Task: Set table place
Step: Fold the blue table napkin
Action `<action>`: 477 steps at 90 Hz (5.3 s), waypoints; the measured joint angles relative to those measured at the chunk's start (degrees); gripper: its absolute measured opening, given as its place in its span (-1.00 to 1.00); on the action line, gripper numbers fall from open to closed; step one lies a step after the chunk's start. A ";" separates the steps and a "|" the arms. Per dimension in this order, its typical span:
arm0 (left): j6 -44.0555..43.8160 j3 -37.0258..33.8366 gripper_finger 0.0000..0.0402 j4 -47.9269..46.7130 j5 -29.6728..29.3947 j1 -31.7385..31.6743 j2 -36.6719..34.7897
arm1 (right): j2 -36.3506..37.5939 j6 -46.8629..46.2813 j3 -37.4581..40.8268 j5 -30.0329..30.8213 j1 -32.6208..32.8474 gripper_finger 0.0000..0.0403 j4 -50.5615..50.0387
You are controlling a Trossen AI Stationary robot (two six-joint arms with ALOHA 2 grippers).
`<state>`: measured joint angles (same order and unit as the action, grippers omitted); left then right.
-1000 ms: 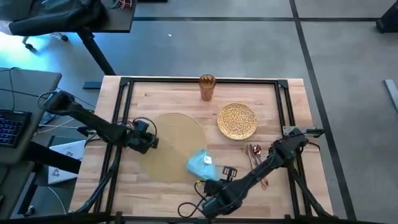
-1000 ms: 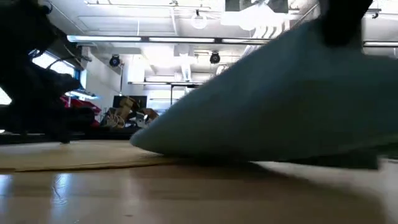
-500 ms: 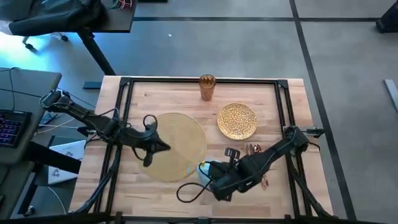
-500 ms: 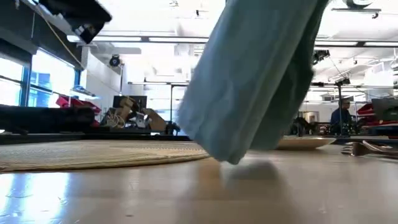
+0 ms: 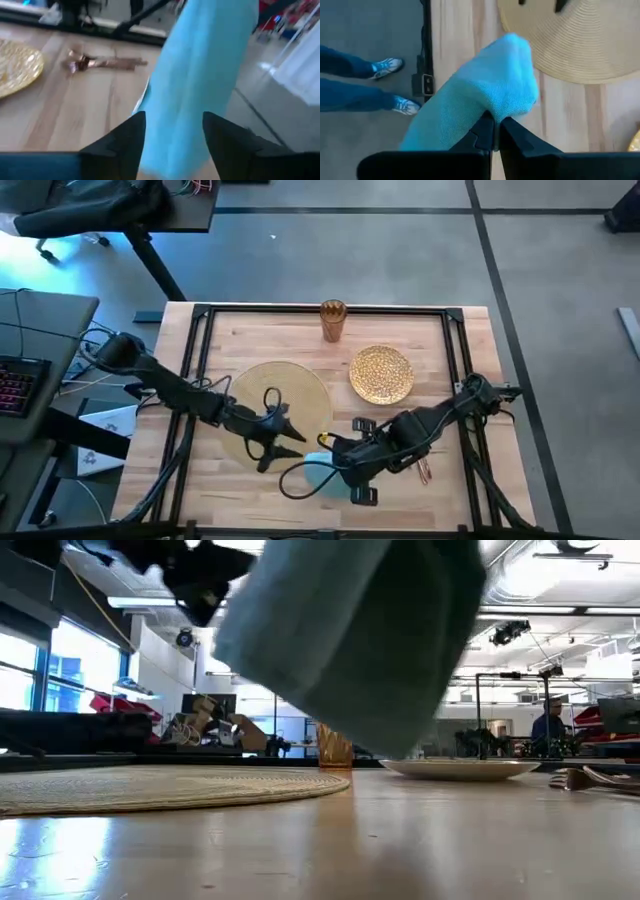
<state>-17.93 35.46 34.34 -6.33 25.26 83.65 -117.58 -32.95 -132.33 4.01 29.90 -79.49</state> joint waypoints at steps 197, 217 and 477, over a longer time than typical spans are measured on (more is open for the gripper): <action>-0.31 10.03 -1.00 -57.86 -1.92 8.05 -4.56 | -21.26 17.77 0.11 -1.17 -9.30 0.05 5.44; -1.02 10.03 -1.00 -57.80 -2.76 8.33 -4.49 | -24.08 20.35 0.11 2.43 -10.81 -0.06 7.57; -25.72 10.88 -0.57 -79.37 3.20 20.50 -2.37 | -19.60 -0.01 9.05 -4.19 -3.36 -0.10 29.78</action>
<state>-43.65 46.35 -45.03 -3.13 45.75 81.27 -137.18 -32.96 -123.29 -0.18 26.54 -49.71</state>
